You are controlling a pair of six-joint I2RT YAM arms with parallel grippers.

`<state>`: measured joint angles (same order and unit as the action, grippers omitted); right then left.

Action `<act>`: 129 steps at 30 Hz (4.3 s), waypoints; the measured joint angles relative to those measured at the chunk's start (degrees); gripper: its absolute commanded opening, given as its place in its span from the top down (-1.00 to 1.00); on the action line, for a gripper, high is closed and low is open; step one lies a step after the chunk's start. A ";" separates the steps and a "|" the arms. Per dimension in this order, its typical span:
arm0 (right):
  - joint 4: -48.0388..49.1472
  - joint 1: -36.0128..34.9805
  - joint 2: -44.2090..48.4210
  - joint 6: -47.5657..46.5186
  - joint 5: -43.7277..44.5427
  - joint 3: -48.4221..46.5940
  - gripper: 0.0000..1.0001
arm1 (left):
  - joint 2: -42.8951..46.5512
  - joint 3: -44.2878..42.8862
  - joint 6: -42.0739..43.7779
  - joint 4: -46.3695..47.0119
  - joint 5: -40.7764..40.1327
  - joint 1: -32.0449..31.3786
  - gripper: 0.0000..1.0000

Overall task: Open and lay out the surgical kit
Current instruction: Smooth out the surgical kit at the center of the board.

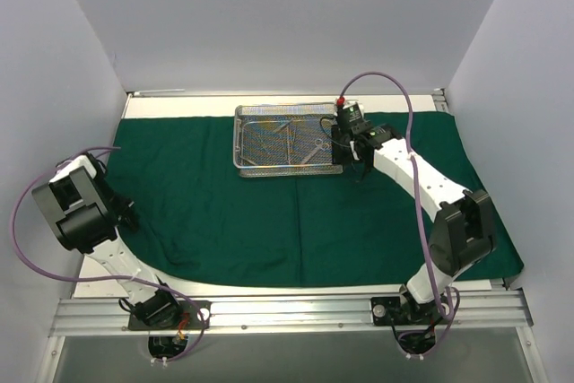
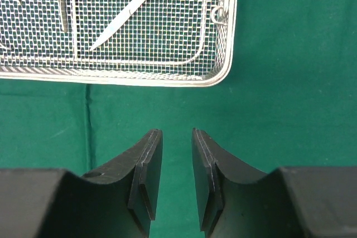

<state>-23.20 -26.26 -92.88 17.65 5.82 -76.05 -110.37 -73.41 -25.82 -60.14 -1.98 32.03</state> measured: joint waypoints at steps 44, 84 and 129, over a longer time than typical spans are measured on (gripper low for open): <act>4.35 3.02 10.84 -0.76 -3.69 9.07 0.44 | -0.98 -9.18 2.84 -2.62 -2.86 -12.44 0.95; 3.69 5.18 5.79 -1.14 -8.87 5.27 0.41 | 16.09 -0.42 -1.03 -13.57 -7.43 2.84 0.86; 13.33 28.65 -10.88 9.46 -21.99 15.93 1.00 | -32.79 -50.14 -0.02 -19.89 12.94 -13.11 0.95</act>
<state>-9.87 2.39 -103.77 27.11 -16.16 -60.12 -143.15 -123.55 -25.85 -80.03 10.96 18.92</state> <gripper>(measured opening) 0.026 0.029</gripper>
